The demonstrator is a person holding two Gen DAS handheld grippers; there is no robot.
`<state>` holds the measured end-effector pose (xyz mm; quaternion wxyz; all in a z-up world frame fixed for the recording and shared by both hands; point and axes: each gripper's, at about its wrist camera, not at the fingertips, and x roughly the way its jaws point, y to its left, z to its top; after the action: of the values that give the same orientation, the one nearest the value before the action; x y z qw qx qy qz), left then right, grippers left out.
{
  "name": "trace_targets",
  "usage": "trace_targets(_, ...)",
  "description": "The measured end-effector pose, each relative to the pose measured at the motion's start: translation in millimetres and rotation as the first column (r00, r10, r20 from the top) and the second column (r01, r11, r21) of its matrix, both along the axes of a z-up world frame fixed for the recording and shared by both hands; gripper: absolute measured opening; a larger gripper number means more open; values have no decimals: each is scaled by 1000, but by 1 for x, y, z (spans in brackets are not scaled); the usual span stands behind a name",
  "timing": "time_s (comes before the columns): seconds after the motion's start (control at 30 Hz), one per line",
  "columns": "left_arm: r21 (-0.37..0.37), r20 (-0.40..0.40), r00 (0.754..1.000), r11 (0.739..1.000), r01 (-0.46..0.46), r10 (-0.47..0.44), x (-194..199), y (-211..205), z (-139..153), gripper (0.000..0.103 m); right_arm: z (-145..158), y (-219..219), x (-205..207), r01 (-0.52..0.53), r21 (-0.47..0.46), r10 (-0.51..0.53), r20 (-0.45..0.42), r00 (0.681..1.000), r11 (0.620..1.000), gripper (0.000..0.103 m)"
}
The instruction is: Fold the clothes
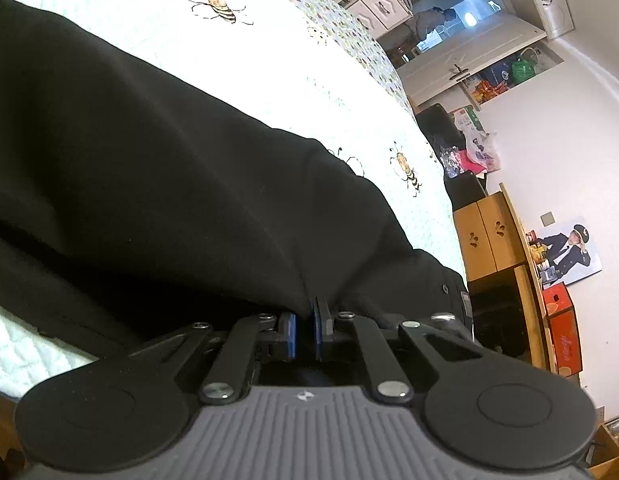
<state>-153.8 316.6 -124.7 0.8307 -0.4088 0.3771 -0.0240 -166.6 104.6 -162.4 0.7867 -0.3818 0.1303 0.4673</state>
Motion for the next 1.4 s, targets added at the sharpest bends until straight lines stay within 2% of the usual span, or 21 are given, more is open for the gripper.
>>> trace_targets(0.03,-1,-1,1000,1000,9,-9,-2,0,-1,7,0,3,3,13,-18,-13,3,1000,1000,17)
trace_targets(0.17,-51,-1,1000,999,11,-11,-14,4,-11,12,18,-11,-1,33,29,-30,-82,996,999,17)
trace_targets(0.3,-114,-16,999,992,-47,45,-35,17,-30,19,13,-22,7,68,37,-59,-218,974,997,12)
trace_targets(0.37,-124,26,996,989,-86,90,-54,27,-31,21,21,-27,20,126,104,-91,-292,952,987,12)
trace_targets(0.43,-115,68,986,983,-145,153,-74,38,-30,35,32,-31,34,189,176,-112,-374,921,966,12)
trace_targets(0.5,-134,68,966,962,-238,248,-89,52,-35,43,43,-34,49,246,235,-118,-452,884,941,12)
trace_targets(0.6,-179,37,936,924,-338,349,-95,70,-45,43,48,-40,62,293,270,-117,-521,845,917,12)
trace_targets(0.73,-200,52,909,896,-395,413,-93,82,-46,43,50,-44,68,332,283,-117,-576,809,900,12)
trace_targets(0.87,-240,-6,895,868,-434,446,-86,87,-57,43,56,-45,77,370,297,-119,-617,778,880,12)
trace_targets(1.07,-258,-35,895,862,-437,444,-84,93,-63,45,59,-40,78,391,310,-126,-623,772,866,12)
trace_targets(1.2,-231,-24,888,861,-453,460,-82,97,-63,45,59,-44,81,415,317,-127,-645,754,853,12)
trace_targets(1.33,-246,-19,891,861,-444,454,-85,94,-67,45,56,-43,85,439,316,-131,-669,731,841,12)
trace_targets(1.4,-260,-23,886,853,-453,463,-85,93,-71,45,56,-43,86,447,316,-133,-675,726,837,12)
